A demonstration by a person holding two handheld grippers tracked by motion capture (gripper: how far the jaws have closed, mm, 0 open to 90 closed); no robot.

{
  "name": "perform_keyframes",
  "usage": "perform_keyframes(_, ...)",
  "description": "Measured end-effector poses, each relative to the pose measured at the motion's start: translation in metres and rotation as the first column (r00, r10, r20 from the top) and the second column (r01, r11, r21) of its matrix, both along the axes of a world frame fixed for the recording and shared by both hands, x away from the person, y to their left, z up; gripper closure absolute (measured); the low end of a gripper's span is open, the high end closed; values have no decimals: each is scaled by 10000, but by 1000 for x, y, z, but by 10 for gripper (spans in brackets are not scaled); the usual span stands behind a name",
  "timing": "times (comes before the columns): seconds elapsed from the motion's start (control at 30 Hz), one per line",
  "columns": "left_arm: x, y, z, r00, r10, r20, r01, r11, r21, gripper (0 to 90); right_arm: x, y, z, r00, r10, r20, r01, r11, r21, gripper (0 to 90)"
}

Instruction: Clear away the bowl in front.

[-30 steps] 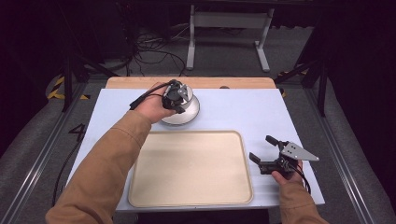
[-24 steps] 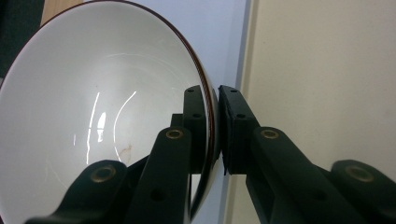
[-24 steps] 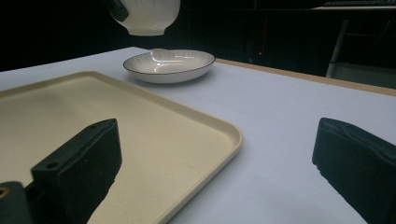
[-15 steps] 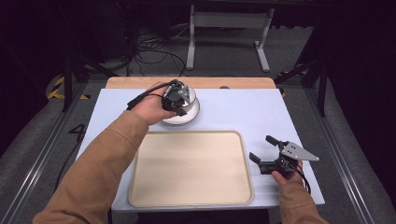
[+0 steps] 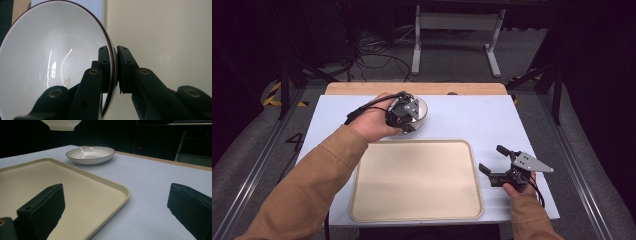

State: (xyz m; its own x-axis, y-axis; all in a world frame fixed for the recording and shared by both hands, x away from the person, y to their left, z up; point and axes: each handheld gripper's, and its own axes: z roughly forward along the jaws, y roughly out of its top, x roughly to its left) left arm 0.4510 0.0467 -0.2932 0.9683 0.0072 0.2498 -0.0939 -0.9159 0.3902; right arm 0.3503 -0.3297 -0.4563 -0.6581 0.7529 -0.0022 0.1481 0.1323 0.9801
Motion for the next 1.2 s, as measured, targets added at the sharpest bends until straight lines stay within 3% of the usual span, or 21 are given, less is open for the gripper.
perform_keyframes(0.13,-15,-6,3,9990,-376,230,373,9992,135,824,0,0,0,10000,11,-1,-11,10000,-13,19)
perform_keyframes(0.53,-42,-11,11,9957,-910,145,908,9958,120,824,0,0,0,10000,42,-1,-42,10000,-22,20)
perform_keyframes(0.57,-47,-13,12,9943,-1039,229,1033,9942,285,824,0,0,0,10000,40,7,-40,10000,-18,20)
perform_keyframes(0.93,-69,-19,14,9855,-1681,245,1672,9853,342,824,0,0,0,10000,51,-3,-51,10000,-25,20)
perform_keyframes(1.0,-76,-21,14,9804,-1955,231,1942,9797,508,823,0,0,0,10000,66,-16,-66,10000,-36,20)
perform_keyframes(1.2,-87,-24,13,9768,-2136,142,2127,9760,474,822,0,0,0,10000,73,-6,-73,10000,-32,20)
